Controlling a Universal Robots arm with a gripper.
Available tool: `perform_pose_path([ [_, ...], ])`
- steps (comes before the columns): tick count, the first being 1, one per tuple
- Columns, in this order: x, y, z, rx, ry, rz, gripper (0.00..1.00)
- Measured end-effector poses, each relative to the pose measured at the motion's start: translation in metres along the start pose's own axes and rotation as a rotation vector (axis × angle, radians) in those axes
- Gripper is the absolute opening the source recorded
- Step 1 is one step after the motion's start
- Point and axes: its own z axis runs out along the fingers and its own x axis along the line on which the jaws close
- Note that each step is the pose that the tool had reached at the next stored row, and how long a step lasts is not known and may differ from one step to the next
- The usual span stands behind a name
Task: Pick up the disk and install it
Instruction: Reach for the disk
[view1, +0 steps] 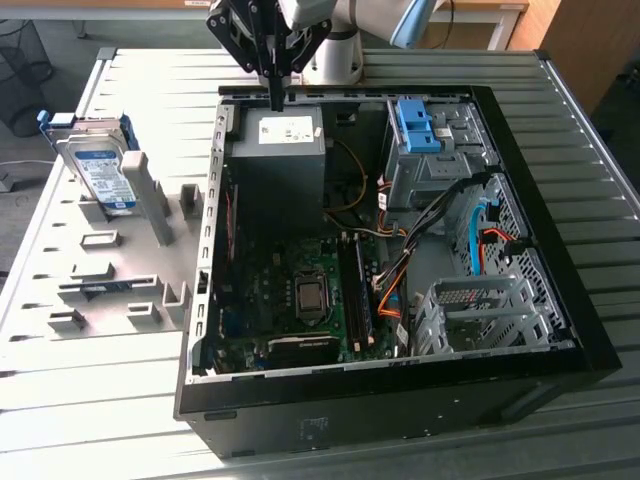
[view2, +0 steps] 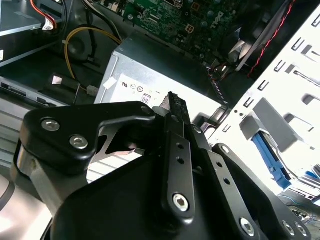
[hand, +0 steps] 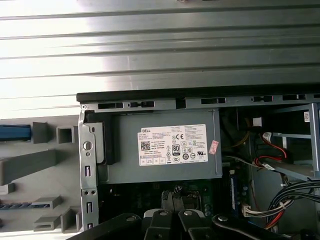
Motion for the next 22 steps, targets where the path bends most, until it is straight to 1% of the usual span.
perform_pose_path([
  [5,0.0019,-0.0001,0.0001,0.0,0.0,0.0,0.11],
  [22,0.0052,-0.0004,0.0001,0.0001,0.0001,0.0,0.11],
])
